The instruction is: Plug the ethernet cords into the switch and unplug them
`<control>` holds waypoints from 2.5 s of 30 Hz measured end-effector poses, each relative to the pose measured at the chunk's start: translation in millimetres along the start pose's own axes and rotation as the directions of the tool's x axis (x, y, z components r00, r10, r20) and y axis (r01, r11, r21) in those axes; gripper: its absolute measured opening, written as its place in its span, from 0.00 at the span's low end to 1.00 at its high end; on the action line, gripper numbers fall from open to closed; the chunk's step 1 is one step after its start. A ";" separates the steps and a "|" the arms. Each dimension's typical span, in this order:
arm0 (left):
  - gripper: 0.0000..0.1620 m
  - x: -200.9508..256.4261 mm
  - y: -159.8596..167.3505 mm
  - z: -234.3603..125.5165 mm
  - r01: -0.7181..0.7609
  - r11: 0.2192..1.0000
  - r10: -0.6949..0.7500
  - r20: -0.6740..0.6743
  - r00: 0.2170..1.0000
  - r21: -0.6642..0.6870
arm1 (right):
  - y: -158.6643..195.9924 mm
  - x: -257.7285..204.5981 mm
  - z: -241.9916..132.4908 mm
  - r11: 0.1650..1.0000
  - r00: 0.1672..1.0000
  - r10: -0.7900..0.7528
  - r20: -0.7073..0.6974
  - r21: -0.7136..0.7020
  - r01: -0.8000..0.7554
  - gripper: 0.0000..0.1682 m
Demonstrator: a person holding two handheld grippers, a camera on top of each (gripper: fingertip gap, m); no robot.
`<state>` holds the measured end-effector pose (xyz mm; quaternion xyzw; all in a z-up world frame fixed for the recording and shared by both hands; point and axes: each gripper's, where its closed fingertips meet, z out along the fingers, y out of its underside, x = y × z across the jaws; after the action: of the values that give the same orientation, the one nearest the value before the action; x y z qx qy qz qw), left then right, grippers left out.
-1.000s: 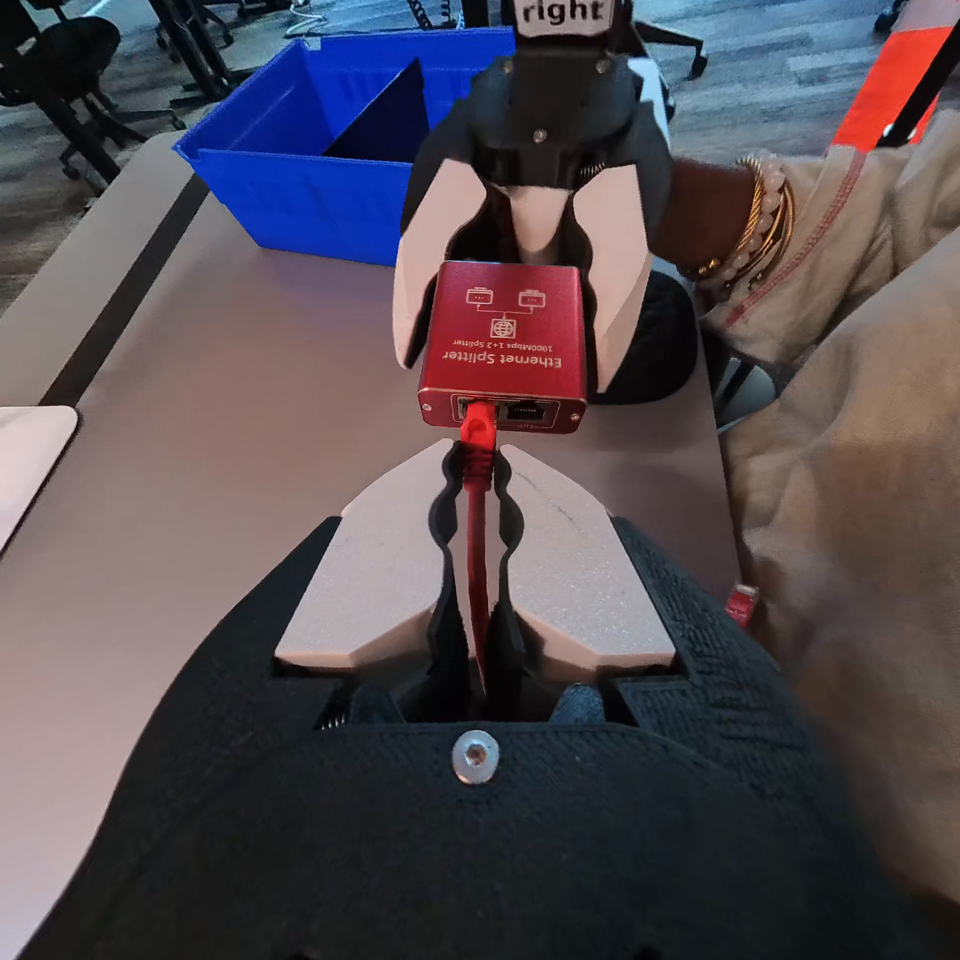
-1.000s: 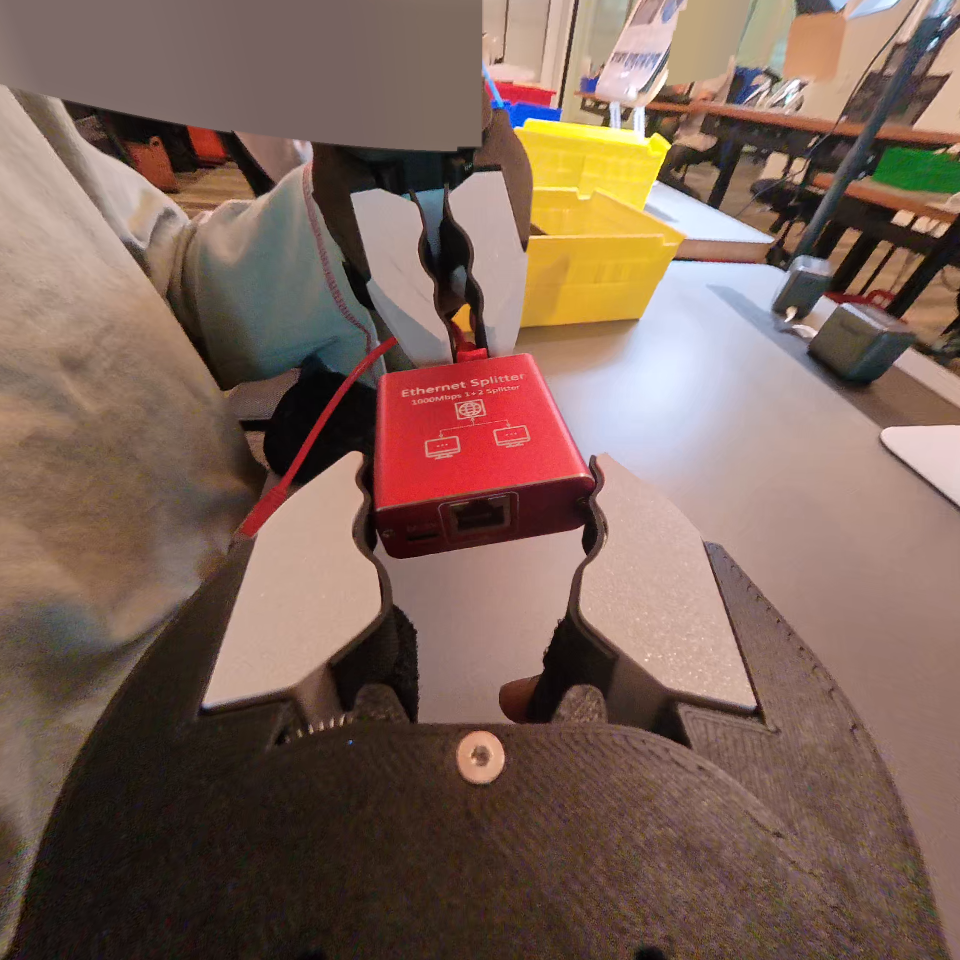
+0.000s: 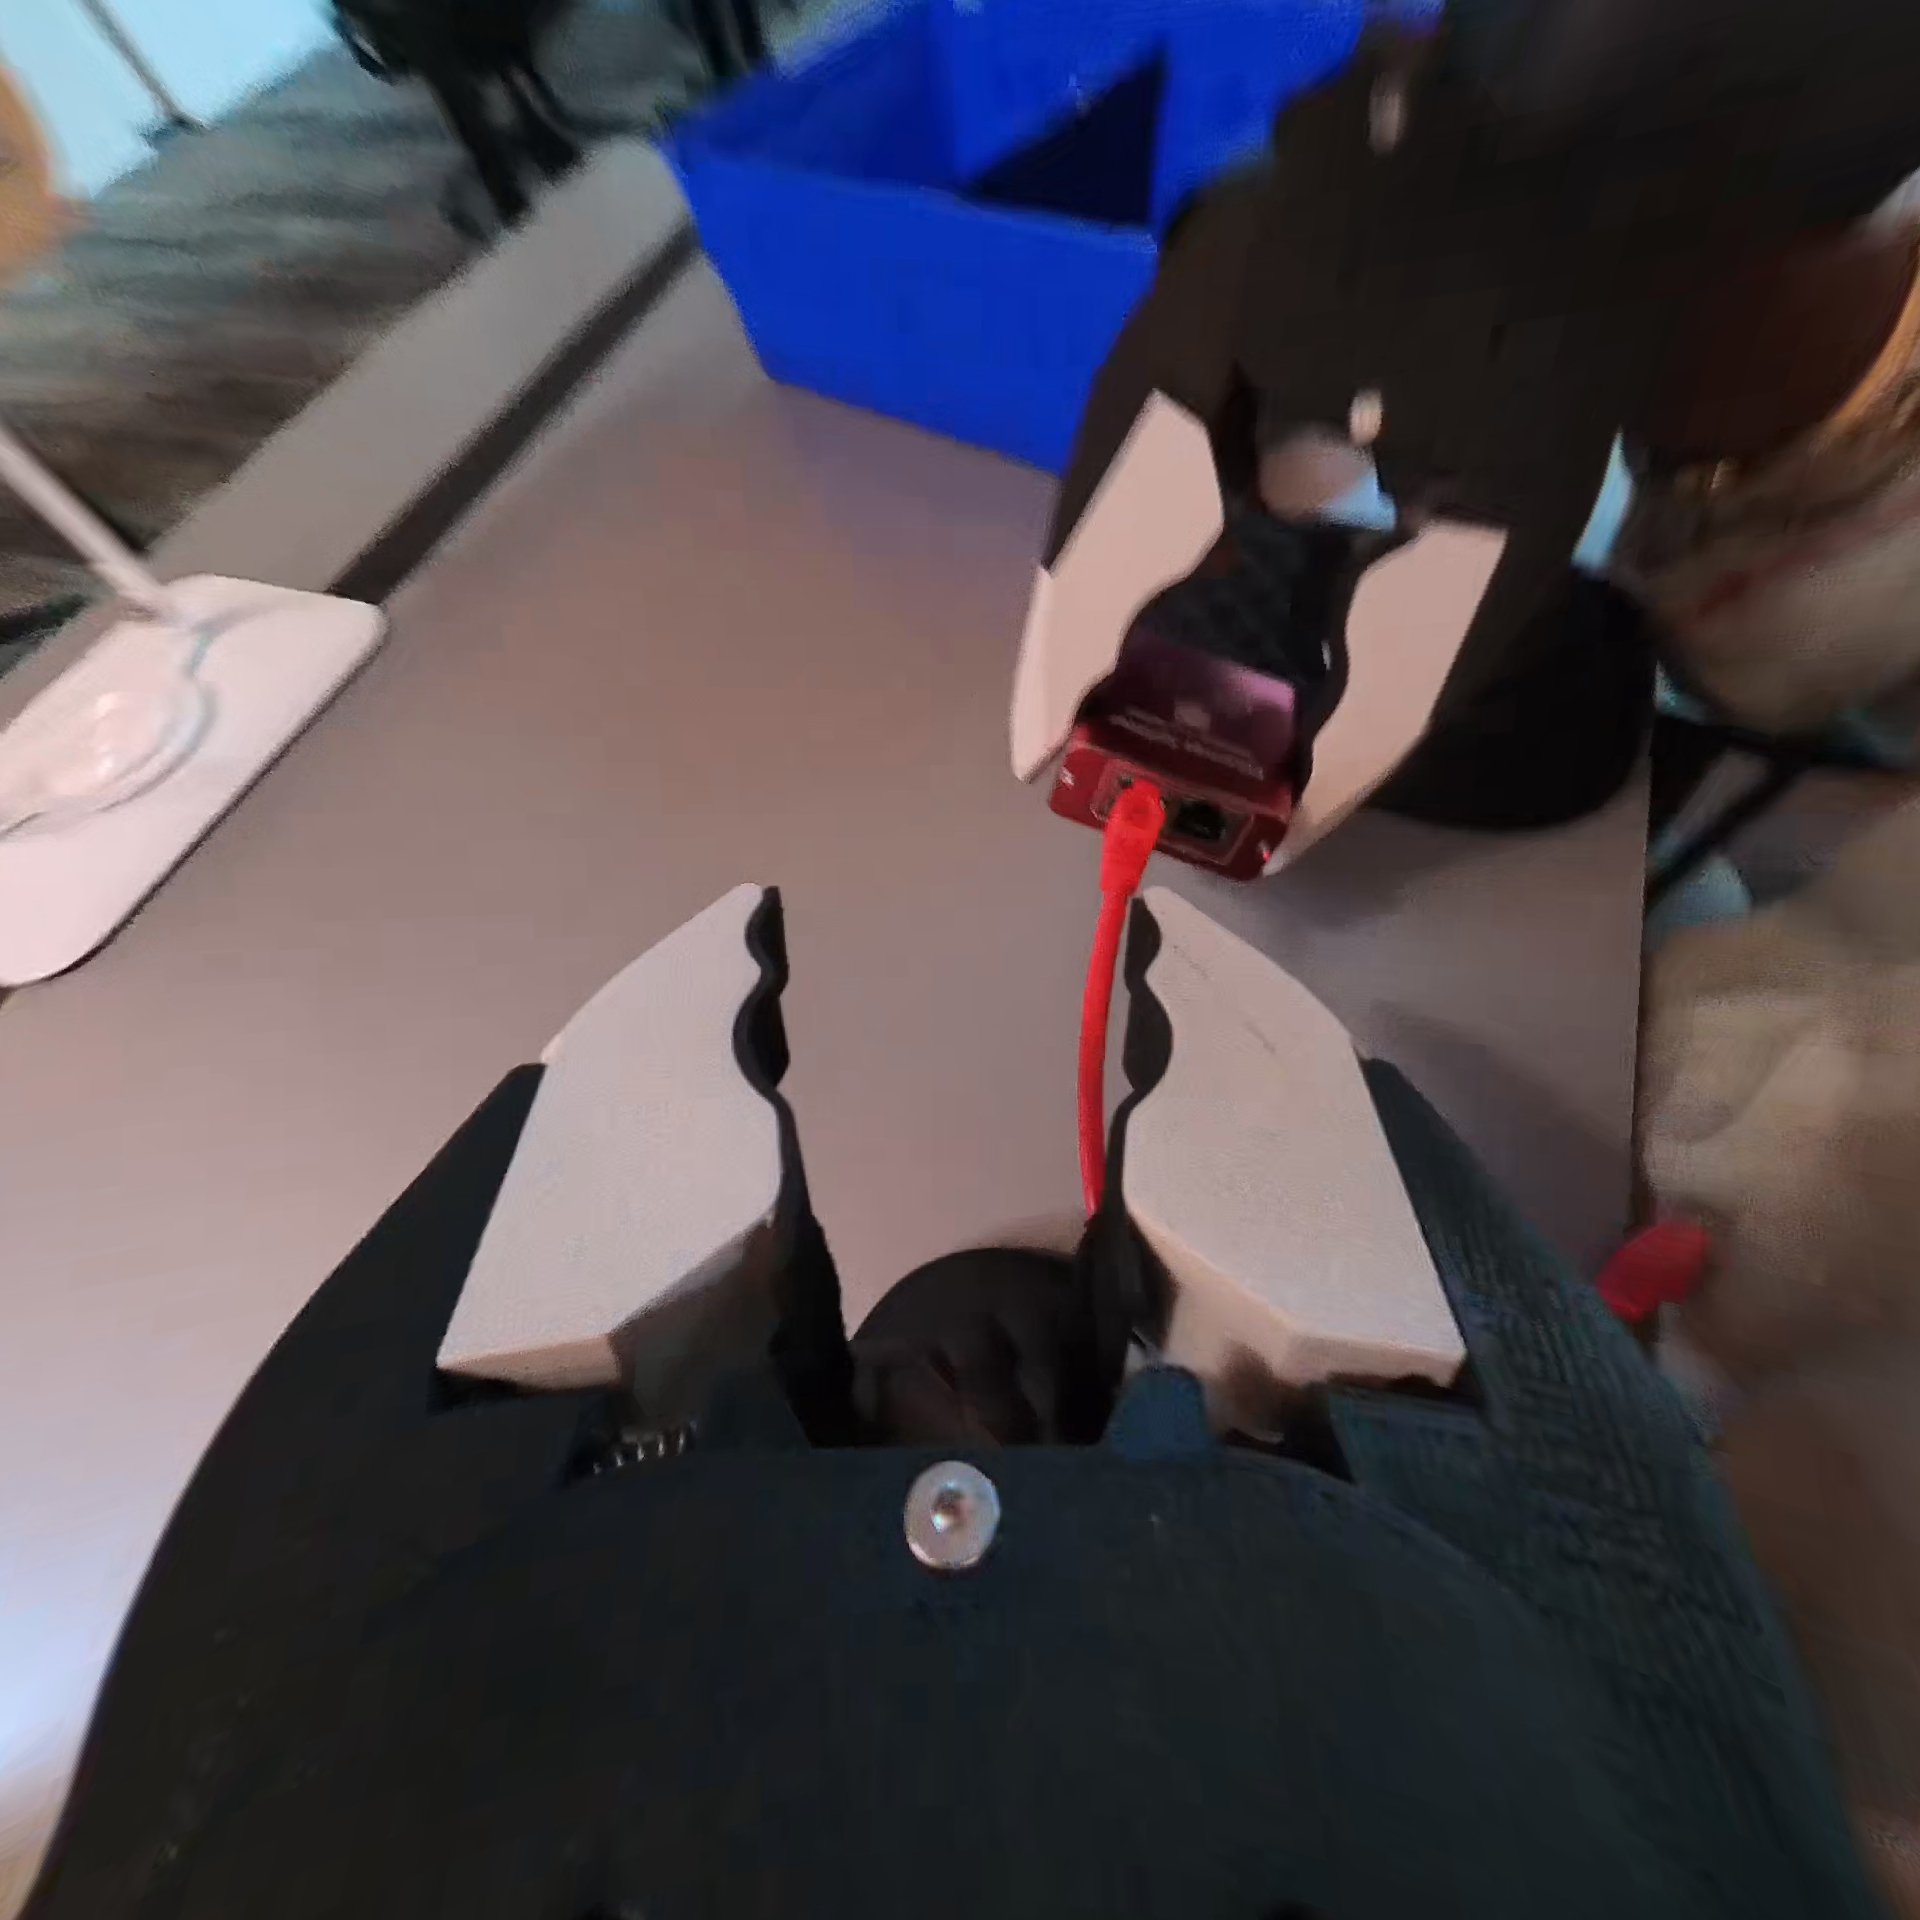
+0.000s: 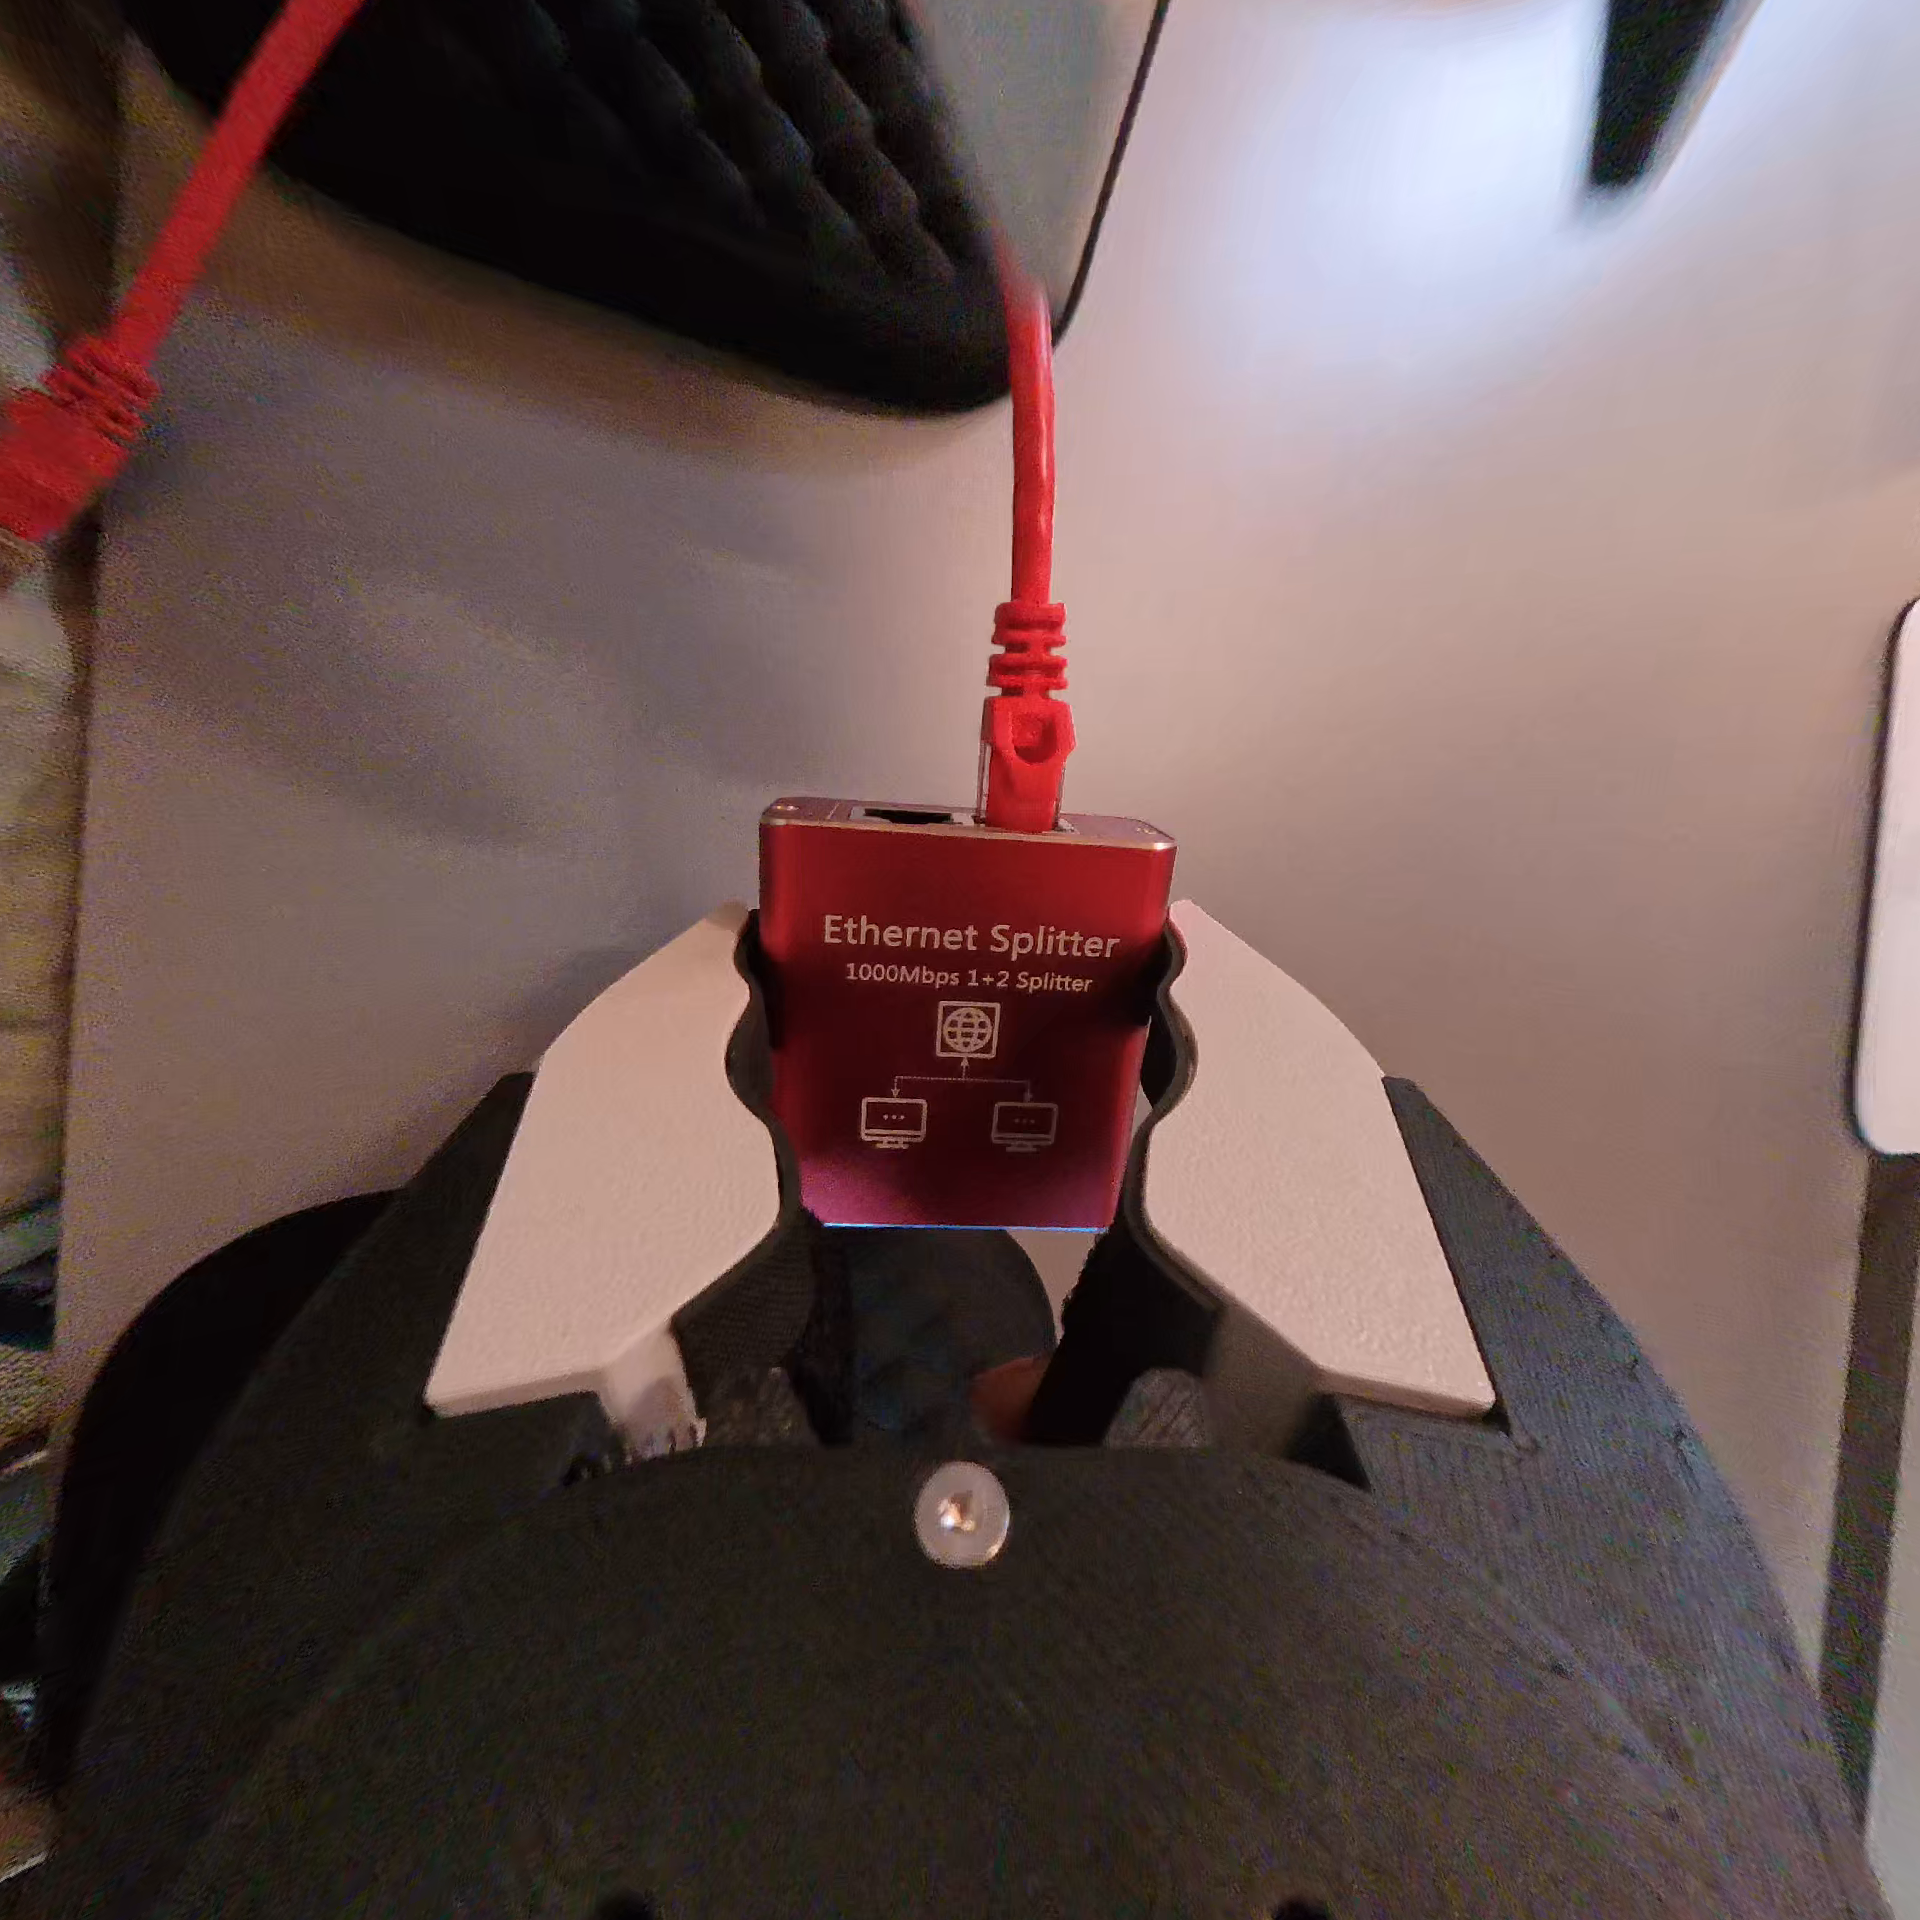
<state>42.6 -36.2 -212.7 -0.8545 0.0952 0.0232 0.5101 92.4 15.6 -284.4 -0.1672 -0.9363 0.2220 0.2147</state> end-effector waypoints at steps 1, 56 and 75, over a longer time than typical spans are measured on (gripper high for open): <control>0.39 -9.2 -4.8 -12.8 0.038 0.997 -0.040 0.039 0.998 0.064 | 5.3 1.8 3.8 1.000 1.000 0.017 0.007 -0.016 -0.017 0.42; 0.22 -125.9 205.1 -221.1 0.509 0.838 -0.289 0.634 0.717 -0.195 | -4.4 14.4 -21.4 0.731 0.890 0.437 0.129 0.526 -0.435 0.42; 0.04 -122.0 50.6 -282.6 0.022 0.906 -0.321 0.652 0.687 0.422 | -1.7 12.5 -12.7 0.755 0.891 0.445 0.093 0.497 -0.428 0.38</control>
<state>-102.8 -290.2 -104.7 -0.6681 -0.1875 0.2817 0.6626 87.3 23.7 -269.2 -0.3220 -0.7765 0.5002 0.2074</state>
